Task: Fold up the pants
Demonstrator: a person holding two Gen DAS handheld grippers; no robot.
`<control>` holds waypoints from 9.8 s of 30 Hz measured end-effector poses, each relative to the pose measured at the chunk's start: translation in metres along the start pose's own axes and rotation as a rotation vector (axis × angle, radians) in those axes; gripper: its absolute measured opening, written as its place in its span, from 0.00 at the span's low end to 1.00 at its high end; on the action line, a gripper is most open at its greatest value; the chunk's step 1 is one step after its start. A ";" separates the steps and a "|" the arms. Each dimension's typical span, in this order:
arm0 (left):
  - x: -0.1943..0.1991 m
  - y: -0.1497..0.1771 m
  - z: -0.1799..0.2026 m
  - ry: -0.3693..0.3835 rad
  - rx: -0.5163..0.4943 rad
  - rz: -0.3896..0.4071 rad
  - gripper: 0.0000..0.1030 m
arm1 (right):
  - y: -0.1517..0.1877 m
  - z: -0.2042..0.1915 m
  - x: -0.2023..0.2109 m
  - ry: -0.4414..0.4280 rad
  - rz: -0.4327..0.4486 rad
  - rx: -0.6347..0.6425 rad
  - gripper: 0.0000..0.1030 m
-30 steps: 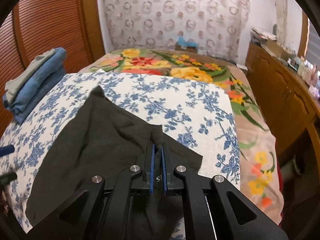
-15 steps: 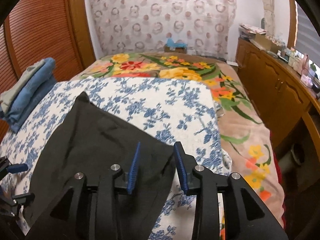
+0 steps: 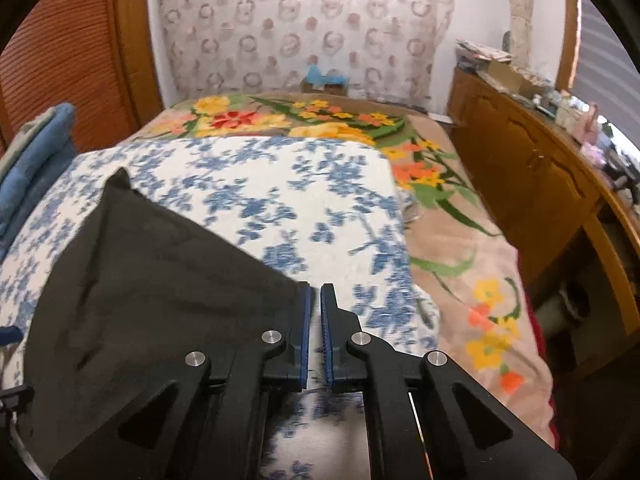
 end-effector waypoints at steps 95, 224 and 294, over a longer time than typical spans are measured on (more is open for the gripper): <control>0.043 0.039 0.038 0.097 -0.066 0.066 0.29 | 0.174 -0.044 0.134 -0.129 -0.020 -0.073 0.34; 0.119 0.092 -0.030 0.011 0.112 0.166 0.07 | 0.155 -0.153 0.128 -0.417 -0.046 0.066 0.08; 0.086 0.014 -0.099 -0.093 0.131 0.186 0.28 | 0.055 -0.184 0.072 -0.348 0.031 0.153 0.08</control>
Point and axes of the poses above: each gripper's, at about its wrist camera, not at the fingertips, and x roughly against the way its jaws point, z to its right, y to its underside, the point moved 2 cm from there along -x, roughly the way its jaws point, and after that the axes turned 12 degrees about -x, right-handed, at the moved point
